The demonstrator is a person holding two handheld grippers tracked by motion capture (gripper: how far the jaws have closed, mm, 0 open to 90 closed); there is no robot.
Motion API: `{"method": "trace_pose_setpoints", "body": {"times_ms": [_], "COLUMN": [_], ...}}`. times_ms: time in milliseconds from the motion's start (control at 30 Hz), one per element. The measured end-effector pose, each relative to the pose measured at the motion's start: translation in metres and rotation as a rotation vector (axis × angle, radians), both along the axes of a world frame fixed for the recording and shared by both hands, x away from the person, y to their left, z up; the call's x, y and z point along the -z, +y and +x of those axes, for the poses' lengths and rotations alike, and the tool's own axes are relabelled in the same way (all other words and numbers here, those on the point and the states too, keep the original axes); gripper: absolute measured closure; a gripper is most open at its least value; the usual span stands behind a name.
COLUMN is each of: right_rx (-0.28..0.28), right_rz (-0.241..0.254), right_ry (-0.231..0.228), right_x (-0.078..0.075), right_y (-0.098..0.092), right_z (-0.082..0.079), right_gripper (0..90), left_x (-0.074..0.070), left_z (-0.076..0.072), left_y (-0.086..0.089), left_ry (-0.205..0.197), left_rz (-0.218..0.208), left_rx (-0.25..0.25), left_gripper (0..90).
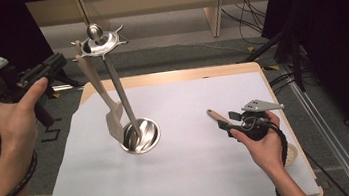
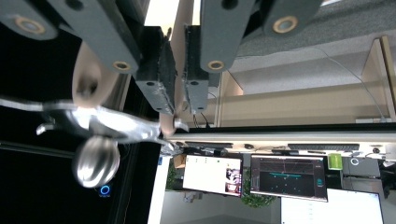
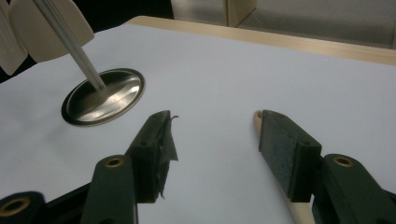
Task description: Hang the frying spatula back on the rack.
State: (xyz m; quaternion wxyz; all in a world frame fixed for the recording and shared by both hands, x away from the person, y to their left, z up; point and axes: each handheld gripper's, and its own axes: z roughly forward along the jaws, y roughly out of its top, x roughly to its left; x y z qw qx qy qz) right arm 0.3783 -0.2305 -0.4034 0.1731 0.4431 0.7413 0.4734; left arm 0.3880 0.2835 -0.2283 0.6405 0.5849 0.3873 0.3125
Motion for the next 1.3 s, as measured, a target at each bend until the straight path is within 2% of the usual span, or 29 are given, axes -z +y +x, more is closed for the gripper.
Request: {"method": "trace_pose_setpoints", "body": {"times_ms": [67, 100, 133, 167, 200, 233, 333, 400, 500, 533, 567, 600, 667, 700, 767, 800, 833, 1067, 1100, 1133, 1167, 1300], "right_rx": [0.023, 0.029, 0.023, 0.034, 0.036, 0.025, 0.031, 0.026, 0.036, 0.053, 0.068, 0.069, 0.051, 0.018, 0.029, 0.057, 0.035, 0.077, 0.104, 0.111, 0.114, 0.111], "right_rz": [0.011, 0.013, -0.01, -0.017, 0.002, -0.035, -0.095, -0.096, -0.161, -0.146, -0.147, -0.151, -0.206, -0.192, -0.199, -0.218, -0.199, -0.262, -0.29, -0.292, -0.295, -0.322], "right_ry": [0.032, 0.026, 0.026, 0.04, 0.066, 0.052, 0.106, 0.145, 0.192, 0.244, 0.229, 0.242, 0.307, 0.306, 0.327, 0.314, 0.337, 0.329, 0.322, 0.339, 0.328, 0.368], "right_x": [-0.002, -0.001, -0.002, -0.003, -0.004, -0.004, -0.009, -0.009, -0.01, -0.011, -0.007, -0.005, -0.005, -0.002, 0.0, 0.002, 0.002, 0.002, 0.001, 0.0, 0.001, 0.0], "right_y": [-0.001, -0.003, -0.006, -0.006, -0.006, -0.009, -0.015, -0.018, -0.025, -0.024, -0.024, -0.025, -0.03, -0.033, -0.035, -0.036, -0.038, -0.052, -0.052, -0.053, -0.054, -0.053], "right_z": [-0.002, -0.001, 0.001, 0.0, -0.001, 0.002, 0.003, 0.004, 0.006, 0.003, 0.005, 0.005, 0.007, 0.009, 0.009, 0.008, 0.008, 0.01, 0.009, 0.008, 0.01, 0.014], "right_gripper": [45.0, 45.0, 45.1, 45.3, 45.8, 46.9, 49.8, 52.6, 55.4, 55.7, 55.8, 55.8, 55.9, 55.9, 55.7, 55.2, 54.8, 51.0, 50.8, 50.4, 50.0, 48.8], "left_x": [0.008, 0.011, 0.014, 0.018, 0.021, 0.025, 0.032, 0.038, 0.045, 0.048, 0.049, 0.051, 0.056, 0.058, 0.062, 0.063, 0.065, 0.073, 0.073, 0.074, 0.074, 0.078], "left_z": [-0.001, -0.002, -0.002, -0.002, -0.002, -0.002, -0.005, -0.006, -0.008, -0.008, -0.008, -0.008, -0.009, -0.009, -0.01, -0.011, -0.011, -0.013, -0.013, -0.014, -0.014, -0.018], "left_y": [0.001, 0.002, 0.002, 0.003, 0.003, 0.003, 0.002, 0.001, 0.002, 0.002, 0.002, 0.002, 0.001, 0.001, -0.001, -0.001, -0.002, -0.004, -0.004, -0.004, -0.004, -0.001], "left_ry": [0.011, 0.018, 0.023, 0.03, 0.036, 0.045, 0.048, 0.056, 0.065, 0.07, 0.073, 0.078, 0.088, 0.091, 0.096, 0.096, 0.097, 0.113, 0.115, 0.116, 0.116, 0.121], "left_rz": [-0.001, 0.004, 0.007, 0.008, 0.013, 0.016, 0.023, 0.03, 0.034, 0.033, 0.031, 0.029, 0.032, 0.033, 0.032, 0.034, 0.029, 0.032, 0.032, 0.03, 0.032, 0.029], "left_rx": [-0.004, -0.005, -0.003, -0.002, -0.004, -0.003, 0.0, 0.006, 0.008, 0.008, 0.007, 0.007, 0.011, 0.014, 0.02, 0.022, 0.025, 0.036, 0.038, 0.04, 0.039, 0.034], "left_gripper": [77.9, 76.9, 75.8, 75.1, 74.4, 73.3, 69.4, 67.6, 65.1, 64.8, 64.6, 64.2, 63.8, 63.7, 63.4, 63.2, 63.1, 62.5, 62.5, 62.5, 62.4, 62.3]}}
